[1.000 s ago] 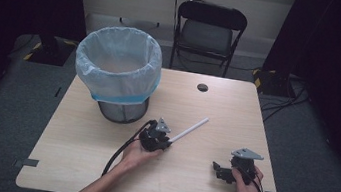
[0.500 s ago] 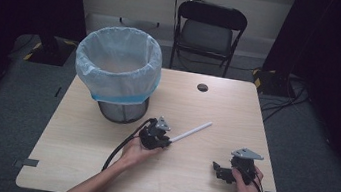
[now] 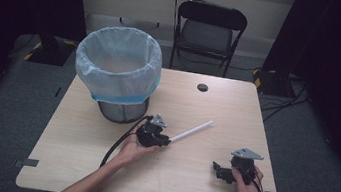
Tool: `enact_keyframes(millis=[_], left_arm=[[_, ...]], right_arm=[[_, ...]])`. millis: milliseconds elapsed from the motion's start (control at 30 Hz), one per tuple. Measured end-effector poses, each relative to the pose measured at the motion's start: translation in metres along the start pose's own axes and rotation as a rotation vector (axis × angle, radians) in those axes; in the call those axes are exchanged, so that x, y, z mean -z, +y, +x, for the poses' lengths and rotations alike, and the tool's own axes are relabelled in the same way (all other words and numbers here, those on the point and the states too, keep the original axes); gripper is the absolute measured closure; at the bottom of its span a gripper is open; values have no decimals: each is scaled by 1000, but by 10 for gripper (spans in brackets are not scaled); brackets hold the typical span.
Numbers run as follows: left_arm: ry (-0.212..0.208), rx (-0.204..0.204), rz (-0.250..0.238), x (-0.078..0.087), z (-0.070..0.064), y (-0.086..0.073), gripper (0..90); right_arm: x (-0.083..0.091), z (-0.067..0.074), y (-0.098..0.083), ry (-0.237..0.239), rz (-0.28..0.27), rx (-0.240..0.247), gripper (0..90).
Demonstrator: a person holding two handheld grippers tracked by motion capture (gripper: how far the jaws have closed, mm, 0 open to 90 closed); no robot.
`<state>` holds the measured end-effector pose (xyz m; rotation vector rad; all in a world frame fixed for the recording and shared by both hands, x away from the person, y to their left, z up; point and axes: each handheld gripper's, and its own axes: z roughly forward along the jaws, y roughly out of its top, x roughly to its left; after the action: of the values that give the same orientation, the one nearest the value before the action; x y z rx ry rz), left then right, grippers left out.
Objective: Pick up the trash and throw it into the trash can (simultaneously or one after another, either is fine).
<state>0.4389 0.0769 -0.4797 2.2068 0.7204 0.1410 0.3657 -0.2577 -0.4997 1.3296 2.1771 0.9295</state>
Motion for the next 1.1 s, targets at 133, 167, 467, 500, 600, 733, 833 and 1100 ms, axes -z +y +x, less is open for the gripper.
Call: enact_keyframes(millis=[133, 167, 467, 500, 600, 733, 833, 1100], left_arm=[[-3, -12, -27, 8, -3, 6, 801], [-6, -7, -34, 9, -4, 6, 800], [-36, -37, -90, 26, -11, 18, 801], [-39, -42, -100, 28, -13, 20, 800], [-46, -48, -127, 34, -17, 24, 800], [-46, -56, -139, 42, -20, 29, 800], [-54, -63, -162, 49, -22, 32, 800], [-66, -79, -202, 60, -27, 39, 800]], right_arm=[[0, 0, 0, 0, 0, 0, 94], [0, 0, 0, 0, 0, 0, 94], [0, 0, 0, 0, 0, 0, 94], [0, 0, 0, 0, 0, 0, 94], [0, 0, 0, 0, 0, 0, 94], [0, 0, 0, 0, 0, 0, 94], [0, 0, 0, 0, 0, 0, 94], [0, 0, 0, 0, 0, 0, 94]])
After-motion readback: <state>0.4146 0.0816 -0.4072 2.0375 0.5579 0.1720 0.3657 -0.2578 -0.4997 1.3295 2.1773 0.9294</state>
